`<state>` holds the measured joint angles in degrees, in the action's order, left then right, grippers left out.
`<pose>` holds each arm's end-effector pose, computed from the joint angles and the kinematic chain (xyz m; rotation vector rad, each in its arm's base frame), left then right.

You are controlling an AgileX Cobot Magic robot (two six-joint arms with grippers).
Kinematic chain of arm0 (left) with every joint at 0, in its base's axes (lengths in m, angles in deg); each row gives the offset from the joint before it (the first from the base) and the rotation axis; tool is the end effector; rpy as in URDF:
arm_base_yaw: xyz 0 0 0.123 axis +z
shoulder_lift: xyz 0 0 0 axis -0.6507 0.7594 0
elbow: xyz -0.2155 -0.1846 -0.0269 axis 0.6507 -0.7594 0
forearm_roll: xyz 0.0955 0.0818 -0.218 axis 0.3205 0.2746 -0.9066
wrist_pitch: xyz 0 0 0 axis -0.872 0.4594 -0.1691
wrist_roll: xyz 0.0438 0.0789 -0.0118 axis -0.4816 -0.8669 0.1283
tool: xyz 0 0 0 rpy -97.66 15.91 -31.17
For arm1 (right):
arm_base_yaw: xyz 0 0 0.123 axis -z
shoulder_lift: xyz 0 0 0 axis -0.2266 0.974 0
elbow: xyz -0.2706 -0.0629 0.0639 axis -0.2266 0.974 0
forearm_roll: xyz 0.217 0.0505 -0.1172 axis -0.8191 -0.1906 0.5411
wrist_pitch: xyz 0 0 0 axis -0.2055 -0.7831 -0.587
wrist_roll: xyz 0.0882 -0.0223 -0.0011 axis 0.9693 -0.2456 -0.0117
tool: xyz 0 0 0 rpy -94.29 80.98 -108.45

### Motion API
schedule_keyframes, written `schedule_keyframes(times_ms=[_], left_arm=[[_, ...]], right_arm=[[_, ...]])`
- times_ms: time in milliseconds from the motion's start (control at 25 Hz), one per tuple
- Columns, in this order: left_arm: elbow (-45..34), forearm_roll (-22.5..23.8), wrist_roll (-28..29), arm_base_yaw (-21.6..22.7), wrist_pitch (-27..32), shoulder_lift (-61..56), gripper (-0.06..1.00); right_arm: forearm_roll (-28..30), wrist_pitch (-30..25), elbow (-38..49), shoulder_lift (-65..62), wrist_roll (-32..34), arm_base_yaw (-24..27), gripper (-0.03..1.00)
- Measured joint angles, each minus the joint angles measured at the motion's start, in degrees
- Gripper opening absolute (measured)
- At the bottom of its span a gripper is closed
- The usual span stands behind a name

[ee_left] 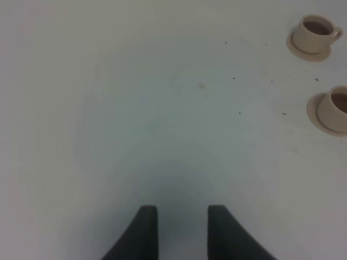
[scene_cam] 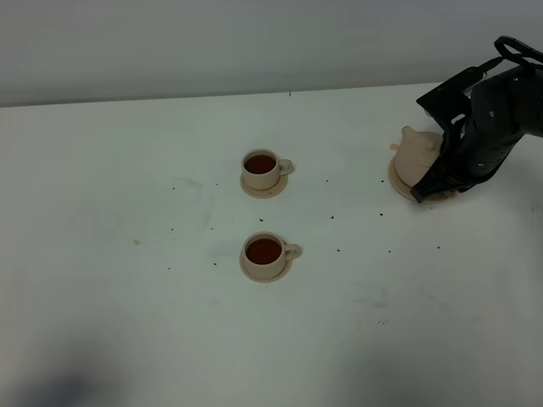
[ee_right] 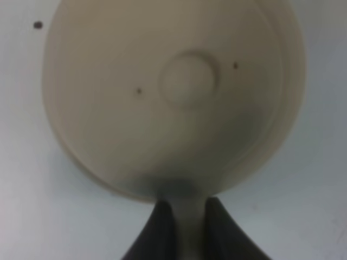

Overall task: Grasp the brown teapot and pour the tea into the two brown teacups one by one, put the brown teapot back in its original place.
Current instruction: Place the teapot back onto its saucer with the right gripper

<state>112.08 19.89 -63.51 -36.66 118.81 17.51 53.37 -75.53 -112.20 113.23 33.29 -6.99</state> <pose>0.0077 -0.0045 0.2802 -0.0838 2.0887 -0.0439 0.4001 0.1377 0.1479 -0.9023 2.6004 -0.1189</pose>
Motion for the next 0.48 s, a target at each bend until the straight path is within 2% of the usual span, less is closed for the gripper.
schedule_keyframes(times_ms=[480], left_arm=[[0.0,0.0,0.0,0.0,0.0,0.0,0.25]], right_arm=[[-0.7,-0.7,0.0,0.0,0.1,0.0,0.13]])
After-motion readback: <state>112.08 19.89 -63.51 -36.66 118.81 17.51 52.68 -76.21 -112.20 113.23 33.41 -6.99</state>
